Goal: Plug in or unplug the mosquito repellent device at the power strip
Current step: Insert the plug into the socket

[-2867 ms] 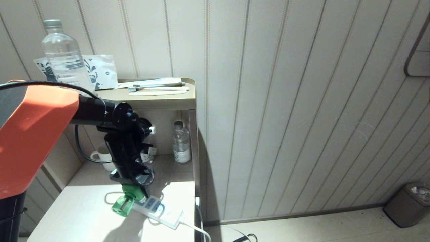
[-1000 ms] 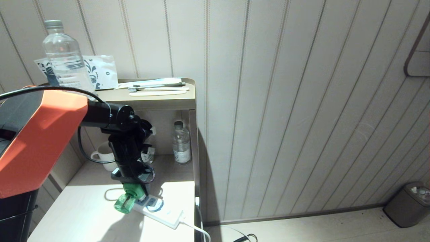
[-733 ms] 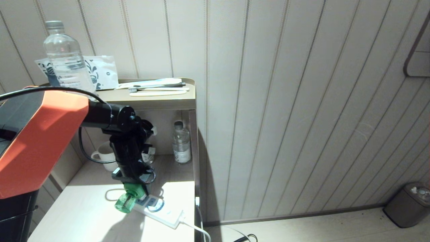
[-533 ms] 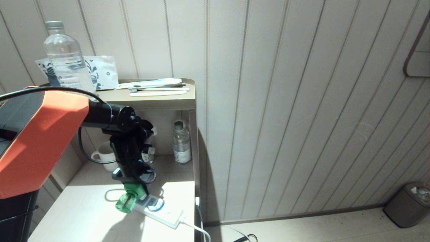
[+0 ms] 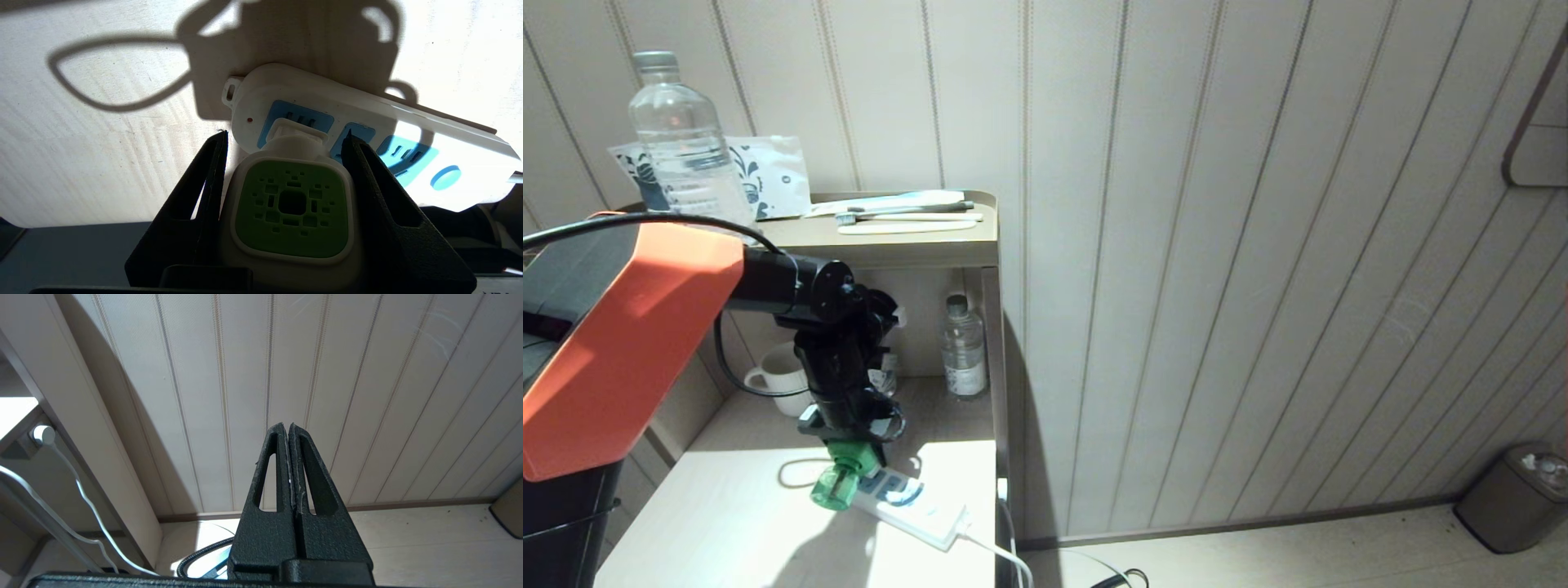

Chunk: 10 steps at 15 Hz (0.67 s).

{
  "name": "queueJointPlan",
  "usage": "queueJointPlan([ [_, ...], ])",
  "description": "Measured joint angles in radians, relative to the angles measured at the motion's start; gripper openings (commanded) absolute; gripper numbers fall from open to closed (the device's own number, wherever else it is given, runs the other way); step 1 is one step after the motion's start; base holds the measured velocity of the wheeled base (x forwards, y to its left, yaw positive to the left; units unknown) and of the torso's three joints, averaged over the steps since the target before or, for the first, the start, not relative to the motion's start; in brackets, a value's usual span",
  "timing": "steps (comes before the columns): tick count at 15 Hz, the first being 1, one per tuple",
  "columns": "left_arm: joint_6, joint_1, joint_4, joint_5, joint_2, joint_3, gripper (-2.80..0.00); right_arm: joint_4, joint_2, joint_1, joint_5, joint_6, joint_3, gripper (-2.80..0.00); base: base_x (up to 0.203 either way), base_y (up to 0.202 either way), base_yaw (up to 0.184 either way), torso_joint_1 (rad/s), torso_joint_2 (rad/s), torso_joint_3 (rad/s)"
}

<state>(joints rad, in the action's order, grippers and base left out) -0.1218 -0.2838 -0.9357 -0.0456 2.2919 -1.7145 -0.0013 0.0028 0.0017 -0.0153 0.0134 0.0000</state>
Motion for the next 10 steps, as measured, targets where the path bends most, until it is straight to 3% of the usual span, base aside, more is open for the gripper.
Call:
queueJointPlan([
  [10, 0.007, -0.019, 0.009, -0.017, -0.017, 0.087, -2.80, 0.000, 0.000, 0.000, 0.000, 0.000, 0.000, -2.80, 0.000, 0.000, 0.000, 0.000, 0.00, 0.000],
])
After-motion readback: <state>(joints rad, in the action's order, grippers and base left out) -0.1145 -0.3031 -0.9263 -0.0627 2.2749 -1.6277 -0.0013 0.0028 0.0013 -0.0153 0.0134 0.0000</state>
